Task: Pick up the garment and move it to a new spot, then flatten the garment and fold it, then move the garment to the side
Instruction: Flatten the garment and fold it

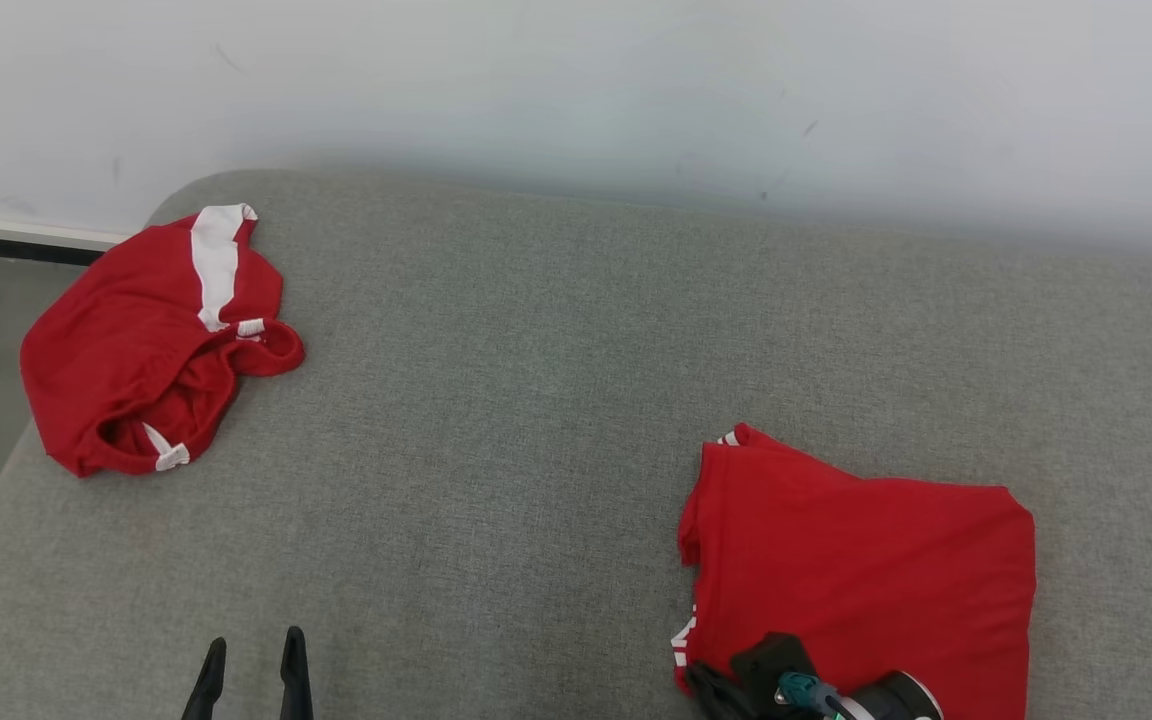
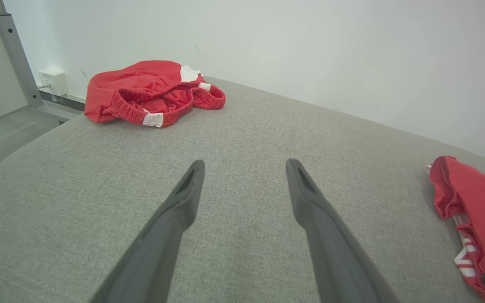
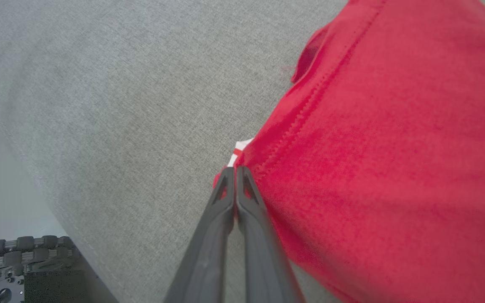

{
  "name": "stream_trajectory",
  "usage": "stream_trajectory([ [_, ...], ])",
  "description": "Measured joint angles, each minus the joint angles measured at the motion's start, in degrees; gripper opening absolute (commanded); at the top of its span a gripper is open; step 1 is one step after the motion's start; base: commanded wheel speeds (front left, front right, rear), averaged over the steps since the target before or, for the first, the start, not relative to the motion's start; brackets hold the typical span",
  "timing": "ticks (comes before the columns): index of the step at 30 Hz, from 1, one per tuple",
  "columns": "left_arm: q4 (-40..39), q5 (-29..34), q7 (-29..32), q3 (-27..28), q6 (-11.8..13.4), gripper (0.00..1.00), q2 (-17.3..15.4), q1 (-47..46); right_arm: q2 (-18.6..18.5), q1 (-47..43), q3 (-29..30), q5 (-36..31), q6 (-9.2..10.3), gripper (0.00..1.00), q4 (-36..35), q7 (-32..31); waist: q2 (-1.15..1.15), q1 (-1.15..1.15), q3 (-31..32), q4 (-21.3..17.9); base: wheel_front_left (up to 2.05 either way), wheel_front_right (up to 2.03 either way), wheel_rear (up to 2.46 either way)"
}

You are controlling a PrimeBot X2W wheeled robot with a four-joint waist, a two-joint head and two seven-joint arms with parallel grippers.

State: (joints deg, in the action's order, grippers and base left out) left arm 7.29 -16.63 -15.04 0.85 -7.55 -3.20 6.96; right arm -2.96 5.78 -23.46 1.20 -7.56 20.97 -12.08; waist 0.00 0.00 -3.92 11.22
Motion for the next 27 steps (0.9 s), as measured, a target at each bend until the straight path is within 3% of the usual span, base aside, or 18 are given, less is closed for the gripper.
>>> stream_trajectory([
  [8,0.0,0.0,0.0,0.3,0.0,1.0,0.1,-0.2,0.0,1.1,-2.1,3.5,0.01,0.0,0.6,1.1,0.0,0.0,-0.3,-0.6,0.0,0.0,0.0],
  [9,0.0,0.0,0.0,0.4,0.0,1.0,0.1,-0.2,0.0,1.3,-2.3,3.6,0.01,0.24,0.6,1.4,0.0,0.0,-0.3,-0.7,0.0,0.0,0.0],
  [10,0.0,0.0,0.0,0.4,0.0,1.0,0.1,-0.2,0.0,1.4,-2.2,3.8,0.0,1.0,0.6,1.9,0.0,0.0,-0.3,-0.8,0.0,0.0,0.0],
  [18,-0.4,0.1,0.0,2.2,0.0,1.0,0.1,0.3,0.0,0.9,1.4,9.4,0.0,1.0,-4.0,6.6,0.0,0.0,1.3,-2.6,0.0,0.0,0.0],
  [27,-2.1,0.6,0.0,5.3,0.0,1.0,0.2,2.4,0.0,-1.6,6.7,10.3,0.0,1.0,-11.7,10.2,0.0,0.0,3.5,-7.2,0.0,0.0,0.0],
])
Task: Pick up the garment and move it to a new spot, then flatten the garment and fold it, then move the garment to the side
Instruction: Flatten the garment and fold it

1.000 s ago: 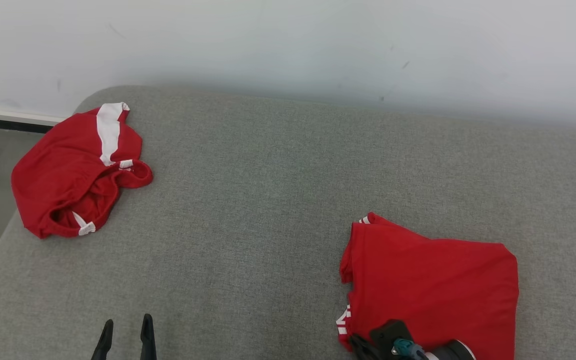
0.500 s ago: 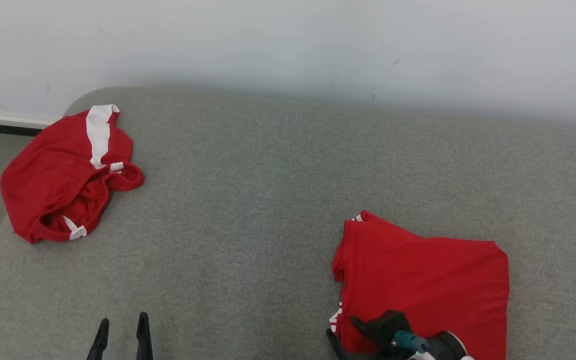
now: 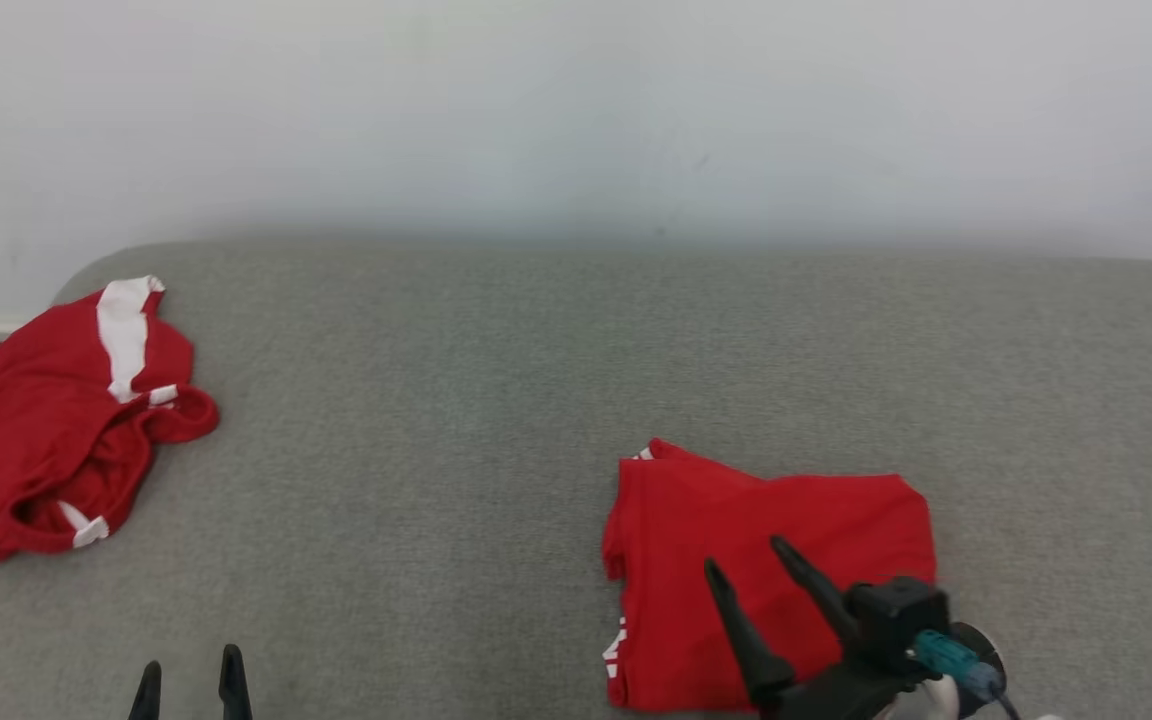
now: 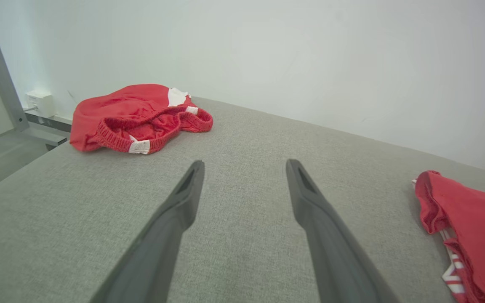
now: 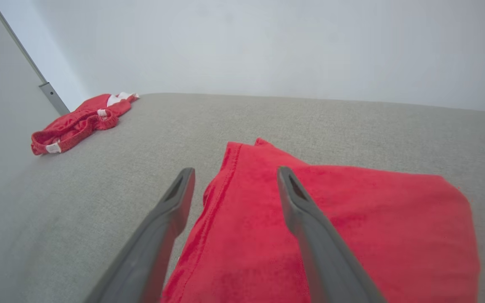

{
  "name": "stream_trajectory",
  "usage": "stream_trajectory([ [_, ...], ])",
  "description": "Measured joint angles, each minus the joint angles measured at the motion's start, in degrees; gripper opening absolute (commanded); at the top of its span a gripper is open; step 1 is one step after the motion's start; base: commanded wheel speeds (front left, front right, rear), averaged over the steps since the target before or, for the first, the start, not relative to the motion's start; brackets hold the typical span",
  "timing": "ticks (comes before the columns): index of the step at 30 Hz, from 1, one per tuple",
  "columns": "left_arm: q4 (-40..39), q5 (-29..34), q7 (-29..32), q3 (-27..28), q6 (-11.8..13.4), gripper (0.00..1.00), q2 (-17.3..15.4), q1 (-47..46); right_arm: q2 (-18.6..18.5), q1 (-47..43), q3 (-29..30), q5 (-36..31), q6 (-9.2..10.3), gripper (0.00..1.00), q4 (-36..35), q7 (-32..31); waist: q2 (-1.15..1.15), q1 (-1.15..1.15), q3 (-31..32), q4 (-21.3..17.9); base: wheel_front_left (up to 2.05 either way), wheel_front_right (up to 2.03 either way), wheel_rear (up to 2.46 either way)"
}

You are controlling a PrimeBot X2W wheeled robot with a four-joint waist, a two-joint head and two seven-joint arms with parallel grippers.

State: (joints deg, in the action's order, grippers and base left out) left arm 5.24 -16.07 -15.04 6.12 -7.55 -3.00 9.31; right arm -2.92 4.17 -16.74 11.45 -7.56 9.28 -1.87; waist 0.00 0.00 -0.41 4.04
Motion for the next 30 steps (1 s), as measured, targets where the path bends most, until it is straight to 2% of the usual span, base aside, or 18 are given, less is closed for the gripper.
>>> stream_trajectory([
  [9,-0.5,0.5,0.0,1.0,0.0,1.0,0.0,0.0,0.0,-1.6,8.5,-1.7,0.0,1.0,-2.9,2.6,0.0,0.0,1.3,-4.7,0.0,0.0,0.0],
  [14,-0.4,0.9,0.0,1.3,0.5,1.0,0.1,0.1,-0.4,-1.2,9.7,-3.7,0.0,1.0,-2.7,5.7,0.0,0.0,1.9,-7.2,0.0,0.0,0.0],
  [17,-0.1,1.9,0.0,1.2,0.5,1.0,0.1,0.1,-2.1,-0.8,11.4,-3.3,0.0,1.0,-1.7,7.6,0.0,0.0,2.5,-8.3,0.0,0.0,0.0],
  [24,1.2,4.7,0.0,1.0,1.0,1.0,0.1,1.0,-6.8,-0.6,10.3,-2.0,0.0,1.0,3.6,11.7,0.0,0.0,4.1,-10.3,0.0,0.0,0.0],
  [30,2.8,5.7,0.0,1.9,1.1,1.0,0.1,1.5,-8.3,0.5,9.6,0.1,0.0,1.0,8.1,14.1,0.0,0.0,5.2,-11.6,0.0,0.0,0.0],
])
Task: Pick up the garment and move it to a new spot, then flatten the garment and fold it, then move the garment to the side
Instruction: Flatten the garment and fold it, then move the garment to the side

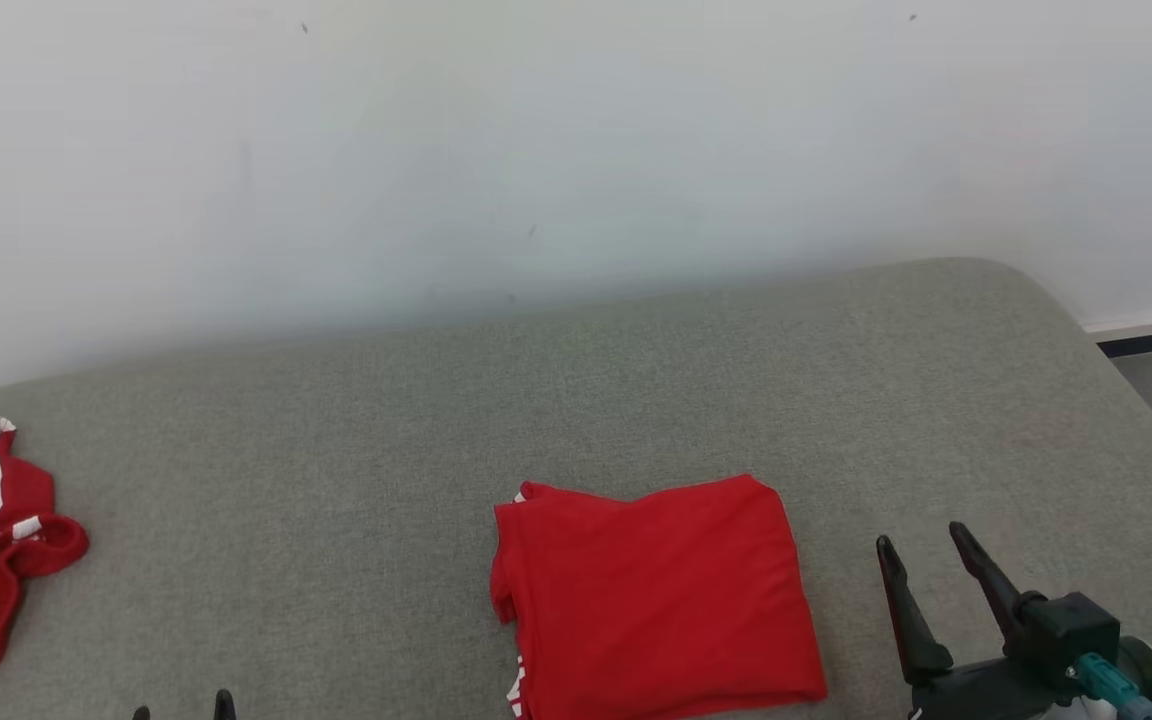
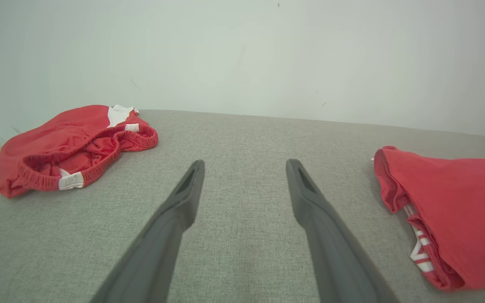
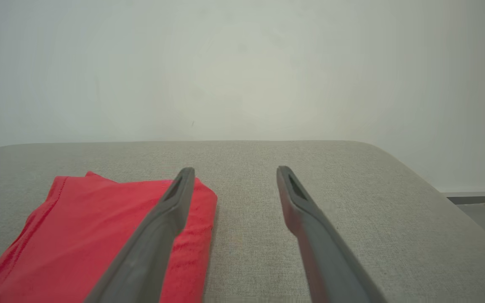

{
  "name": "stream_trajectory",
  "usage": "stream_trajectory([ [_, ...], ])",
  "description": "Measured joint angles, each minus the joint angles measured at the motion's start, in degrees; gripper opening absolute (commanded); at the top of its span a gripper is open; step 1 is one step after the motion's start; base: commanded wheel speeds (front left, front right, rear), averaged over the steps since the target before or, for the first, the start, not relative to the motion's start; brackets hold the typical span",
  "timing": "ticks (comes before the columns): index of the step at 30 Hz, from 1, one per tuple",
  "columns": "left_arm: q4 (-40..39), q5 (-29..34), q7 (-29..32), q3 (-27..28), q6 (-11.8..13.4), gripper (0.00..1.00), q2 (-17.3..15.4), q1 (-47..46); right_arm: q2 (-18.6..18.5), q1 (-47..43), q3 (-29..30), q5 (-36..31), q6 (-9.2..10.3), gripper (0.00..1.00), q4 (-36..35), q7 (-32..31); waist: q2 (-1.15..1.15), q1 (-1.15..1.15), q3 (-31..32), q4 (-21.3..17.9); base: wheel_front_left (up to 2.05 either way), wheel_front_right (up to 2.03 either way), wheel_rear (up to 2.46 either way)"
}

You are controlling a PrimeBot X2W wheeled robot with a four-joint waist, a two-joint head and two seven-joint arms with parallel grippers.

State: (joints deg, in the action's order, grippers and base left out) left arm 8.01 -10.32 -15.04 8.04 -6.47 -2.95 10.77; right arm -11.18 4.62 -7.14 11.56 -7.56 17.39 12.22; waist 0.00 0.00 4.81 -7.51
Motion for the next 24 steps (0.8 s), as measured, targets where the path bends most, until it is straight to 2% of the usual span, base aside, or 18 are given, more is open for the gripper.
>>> stream_trajectory([
  [11,1.1,-0.2,0.0,1.1,0.0,1.0,0.0,0.5,-0.5,1.4,-3.6,3.2,0.0,1.0,4.1,1.9,0.0,0.0,0.4,-0.5,0.0,0.0,0.0],
  [24,1.6,-0.1,0.0,1.4,-0.1,1.0,0.0,0.4,-0.7,2.0,-4.0,3.6,0.0,1.0,5.4,2.5,0.0,0.0,0.1,0.4,0.0,0.0,0.0],
])
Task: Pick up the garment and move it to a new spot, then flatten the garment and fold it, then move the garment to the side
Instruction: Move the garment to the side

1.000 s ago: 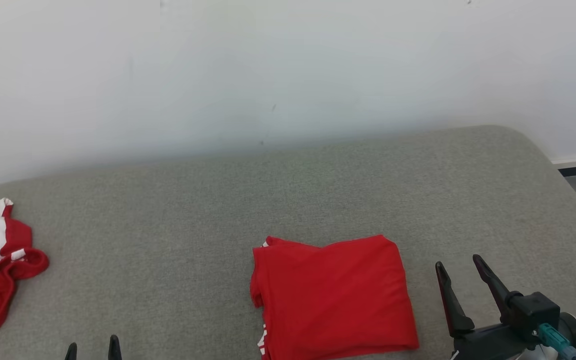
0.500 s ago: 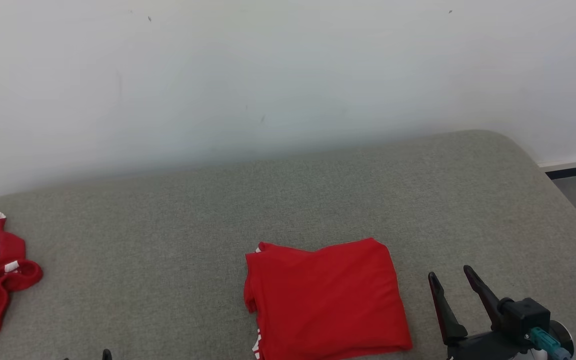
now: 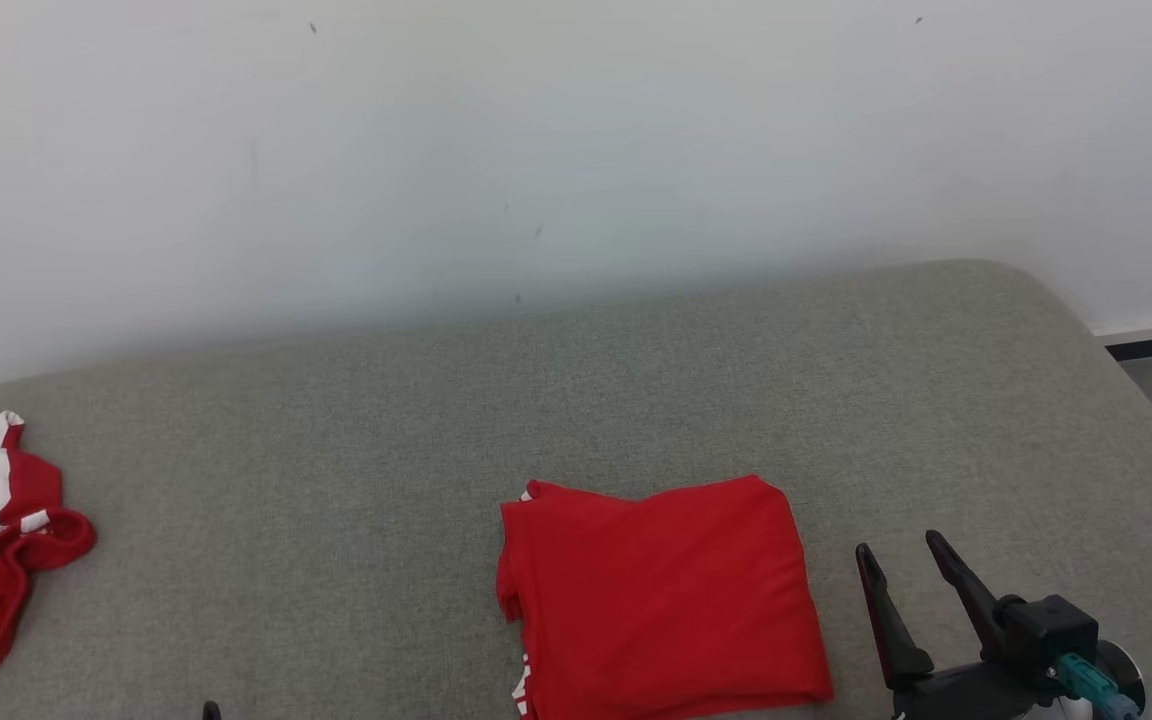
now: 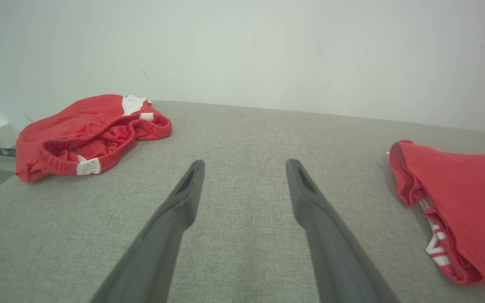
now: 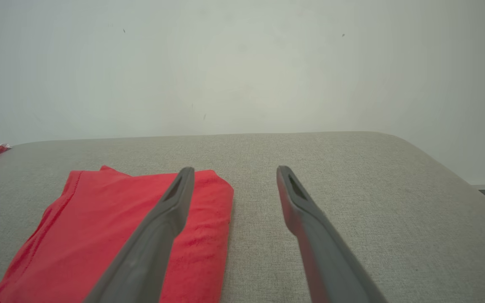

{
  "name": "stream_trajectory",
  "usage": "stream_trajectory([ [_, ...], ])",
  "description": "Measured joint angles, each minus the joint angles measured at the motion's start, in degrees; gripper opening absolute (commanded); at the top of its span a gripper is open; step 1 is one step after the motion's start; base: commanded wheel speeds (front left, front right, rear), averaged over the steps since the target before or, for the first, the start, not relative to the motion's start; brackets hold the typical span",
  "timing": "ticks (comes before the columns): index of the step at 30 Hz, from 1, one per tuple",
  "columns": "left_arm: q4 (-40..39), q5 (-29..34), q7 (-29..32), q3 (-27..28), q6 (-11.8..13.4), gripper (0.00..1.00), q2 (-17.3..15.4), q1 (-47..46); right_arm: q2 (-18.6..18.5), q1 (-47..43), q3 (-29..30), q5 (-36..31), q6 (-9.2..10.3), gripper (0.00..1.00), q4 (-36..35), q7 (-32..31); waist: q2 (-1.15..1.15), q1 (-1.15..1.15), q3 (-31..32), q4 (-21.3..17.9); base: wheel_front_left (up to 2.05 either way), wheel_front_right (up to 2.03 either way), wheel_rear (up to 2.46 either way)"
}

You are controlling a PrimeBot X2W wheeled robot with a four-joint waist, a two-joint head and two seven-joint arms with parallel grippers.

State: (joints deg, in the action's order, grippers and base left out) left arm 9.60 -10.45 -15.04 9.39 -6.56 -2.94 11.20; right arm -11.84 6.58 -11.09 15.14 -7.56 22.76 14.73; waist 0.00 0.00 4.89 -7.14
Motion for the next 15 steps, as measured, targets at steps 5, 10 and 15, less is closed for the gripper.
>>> stream_trajectory([
  [5,0.1,0.1,0.0,0.2,-0.1,1.0,0.0,0.0,0.4,0.1,0.0,0.0,0.0,1.0,0.2,0.0,0.0,0.0,-0.2,0.4,0.0,0.0,0.0],
  [10,0.1,0.1,0.0,0.2,-0.1,1.0,0.0,-0.1,0.5,0.2,0.2,0.0,0.0,1.0,0.5,0.2,0.0,0.0,-0.4,0.8,0.0,0.0,0.0],
  [15,0.1,0.1,0.0,0.2,-0.3,1.0,0.0,-0.5,0.6,0.5,0.6,-0.2,0.0,1.0,0.7,0.2,0.0,0.0,-0.5,1.1,0.0,0.0,0.0],
])
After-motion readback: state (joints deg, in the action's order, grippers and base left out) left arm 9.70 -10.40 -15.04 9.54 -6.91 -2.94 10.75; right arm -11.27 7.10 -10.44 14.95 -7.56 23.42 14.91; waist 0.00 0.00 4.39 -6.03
